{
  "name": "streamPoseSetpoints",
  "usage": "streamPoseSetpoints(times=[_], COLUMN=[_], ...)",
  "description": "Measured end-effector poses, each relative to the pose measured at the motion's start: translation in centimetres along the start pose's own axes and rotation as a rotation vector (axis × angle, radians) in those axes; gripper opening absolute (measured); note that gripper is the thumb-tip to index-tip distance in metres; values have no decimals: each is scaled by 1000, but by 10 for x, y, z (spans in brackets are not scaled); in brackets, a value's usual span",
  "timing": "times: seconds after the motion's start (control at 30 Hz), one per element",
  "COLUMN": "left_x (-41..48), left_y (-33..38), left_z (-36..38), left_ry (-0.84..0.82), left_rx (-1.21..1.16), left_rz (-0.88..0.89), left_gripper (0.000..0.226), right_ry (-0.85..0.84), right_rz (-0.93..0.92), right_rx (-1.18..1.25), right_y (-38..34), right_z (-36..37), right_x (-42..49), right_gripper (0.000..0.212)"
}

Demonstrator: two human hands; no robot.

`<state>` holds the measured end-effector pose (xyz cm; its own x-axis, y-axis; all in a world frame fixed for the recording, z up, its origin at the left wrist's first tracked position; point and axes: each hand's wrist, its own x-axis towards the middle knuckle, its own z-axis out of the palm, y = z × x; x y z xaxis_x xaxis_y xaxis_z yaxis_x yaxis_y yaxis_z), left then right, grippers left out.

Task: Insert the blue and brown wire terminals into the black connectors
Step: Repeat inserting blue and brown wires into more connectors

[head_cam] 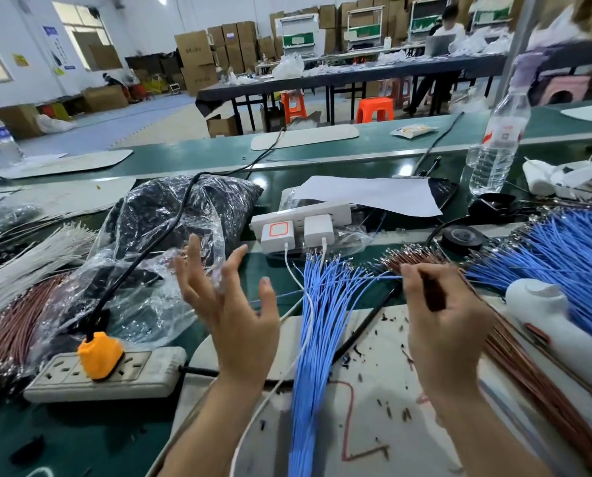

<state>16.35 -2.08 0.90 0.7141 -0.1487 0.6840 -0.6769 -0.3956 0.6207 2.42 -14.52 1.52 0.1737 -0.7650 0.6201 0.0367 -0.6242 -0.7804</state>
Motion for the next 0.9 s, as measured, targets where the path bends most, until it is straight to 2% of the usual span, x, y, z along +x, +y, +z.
streamPoseSetpoints(times=[0.07,0.1,0.17,0.27,0.43,0.53,0.9], left_x=[-9,-13,-21,-27,-25,-28,-28], left_y=[12,17,24,22,18,18,16], left_z=[1,3,5,6,6,6,7], left_ry=[-103,-188,-355,-481,-480,-497,-445], left_rx=[-58,-96,-213,-430,-542,-611,-615], left_rz=[265,360,424,323,241,122,169], left_gripper=[40,39,33,17,14,8,10], right_ry=[-56,-84,-117,-128,-180,-170,-189], right_rz=[-241,-281,-282,-258,-232,-245,-254], right_rx=[-102,-99,-60,-5,79,53,42], right_y=[-4,-8,-13,-18,-22,-22,-17], right_z=[6,11,18,22,24,23,22], right_x=[-11,-17,-27,-37,-41,-40,-38], right_gripper=[20,20,20,22,22,23,12])
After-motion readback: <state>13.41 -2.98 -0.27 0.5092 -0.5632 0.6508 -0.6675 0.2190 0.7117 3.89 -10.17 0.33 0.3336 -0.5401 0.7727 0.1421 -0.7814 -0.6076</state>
